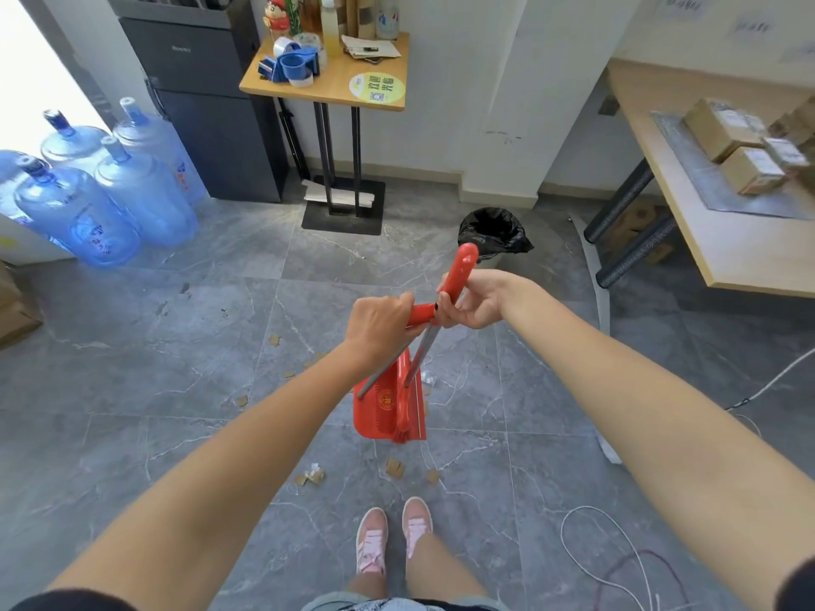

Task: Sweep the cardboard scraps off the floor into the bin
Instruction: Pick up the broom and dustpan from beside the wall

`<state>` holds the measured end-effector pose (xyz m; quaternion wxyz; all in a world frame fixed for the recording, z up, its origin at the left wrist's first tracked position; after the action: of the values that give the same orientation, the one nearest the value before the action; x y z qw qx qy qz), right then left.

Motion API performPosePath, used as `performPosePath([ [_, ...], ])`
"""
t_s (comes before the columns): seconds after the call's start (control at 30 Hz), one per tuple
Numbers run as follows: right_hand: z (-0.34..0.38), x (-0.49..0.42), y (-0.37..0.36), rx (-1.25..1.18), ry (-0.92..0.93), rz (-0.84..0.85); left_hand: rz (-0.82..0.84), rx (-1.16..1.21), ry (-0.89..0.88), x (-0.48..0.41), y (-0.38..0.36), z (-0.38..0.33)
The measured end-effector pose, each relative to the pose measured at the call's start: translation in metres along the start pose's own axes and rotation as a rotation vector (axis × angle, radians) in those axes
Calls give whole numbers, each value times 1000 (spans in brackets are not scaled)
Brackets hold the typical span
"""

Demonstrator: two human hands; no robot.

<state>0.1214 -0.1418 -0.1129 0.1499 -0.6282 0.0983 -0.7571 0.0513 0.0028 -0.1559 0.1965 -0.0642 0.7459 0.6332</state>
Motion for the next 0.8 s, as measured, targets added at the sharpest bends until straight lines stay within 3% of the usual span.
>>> performPosePath([
  [0.4,-18,-5,13,194,-69,39,43,-83,-162,12,-9,1],
  [0.8,-9,-17,10,651,-107,-69,93,-104,-214,8,-15,3],
])
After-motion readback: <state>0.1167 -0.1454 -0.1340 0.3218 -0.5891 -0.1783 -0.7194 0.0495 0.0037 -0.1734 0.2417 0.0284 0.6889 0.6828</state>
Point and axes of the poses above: each hand's wrist, its own x-axis away from the middle knuckle, its own y-axis out of the back of the hand, z = x × y, the point moved 2 cm from there along -x, towards the middle knuckle, and after that the axes turned 2 degrees about y, right-handed, at the moved point
